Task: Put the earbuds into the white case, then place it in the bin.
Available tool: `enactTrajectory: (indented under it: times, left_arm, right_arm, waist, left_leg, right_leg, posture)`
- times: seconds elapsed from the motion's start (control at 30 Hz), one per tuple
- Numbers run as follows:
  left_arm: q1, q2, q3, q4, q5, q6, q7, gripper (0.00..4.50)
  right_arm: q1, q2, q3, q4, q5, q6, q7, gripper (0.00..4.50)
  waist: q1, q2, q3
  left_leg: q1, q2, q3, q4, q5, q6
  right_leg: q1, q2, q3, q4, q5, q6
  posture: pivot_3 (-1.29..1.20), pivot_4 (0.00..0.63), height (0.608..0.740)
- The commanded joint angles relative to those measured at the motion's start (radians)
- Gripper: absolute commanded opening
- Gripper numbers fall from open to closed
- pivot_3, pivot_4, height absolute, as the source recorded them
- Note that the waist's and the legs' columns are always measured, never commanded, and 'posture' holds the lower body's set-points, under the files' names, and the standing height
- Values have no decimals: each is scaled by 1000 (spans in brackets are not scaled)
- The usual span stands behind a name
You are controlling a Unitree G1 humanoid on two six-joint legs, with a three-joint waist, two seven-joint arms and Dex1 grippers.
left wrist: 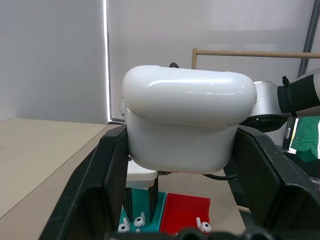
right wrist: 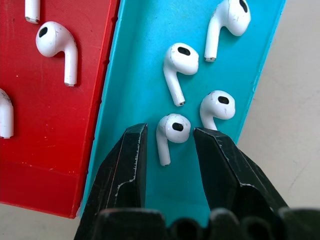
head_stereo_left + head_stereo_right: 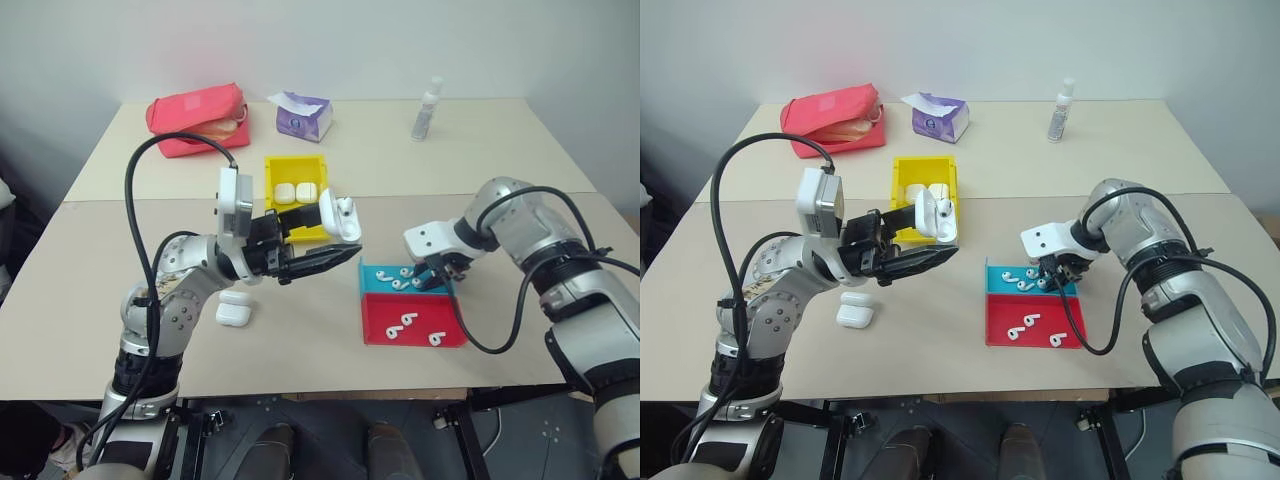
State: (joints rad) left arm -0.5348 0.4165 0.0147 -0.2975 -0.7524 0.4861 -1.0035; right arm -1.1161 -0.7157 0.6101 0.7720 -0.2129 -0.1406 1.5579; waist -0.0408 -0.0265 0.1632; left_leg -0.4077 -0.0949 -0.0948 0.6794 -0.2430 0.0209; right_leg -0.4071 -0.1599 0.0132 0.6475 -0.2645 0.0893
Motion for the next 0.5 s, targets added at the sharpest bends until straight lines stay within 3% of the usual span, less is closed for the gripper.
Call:
enactTrajectory:
  times: [0.03, 0.4, 0.5]
  left_arm:
    - [-9, 4, 11, -25, -28, 3, -2, 2817]
    - [-10, 5, 13, -30, -28, 12, -1, 2817]
    - [-10, 6, 15, -33, -29, 14, 0, 2817]
  right_arm:
    - [8, 4, -26, -31, -2, 11, 55, 1852]
    - [53, 13, -47, -63, -24, 35, 32, 1852]
    - [62, 13, -51, -67, -31, 34, 29, 1254]
  waist:
    - [0, 0, 0]
    - [0, 0, 0]
    - [0, 0, 0]
  left_leg:
    - [0, 0, 0, 0, 0, 0]
    - [1, 0, 0, 0, 0, 0]
    - [1, 0, 0, 0, 0, 0]
  right_leg:
    - [0, 0, 0, 0, 0, 0]
    - [0, 0, 0, 0, 0, 0]
    - [0, 0, 0, 0, 0, 0]
  posture:
    - [0, 150, 740]
    - [0, 150, 740]
    - [0, 150, 740]
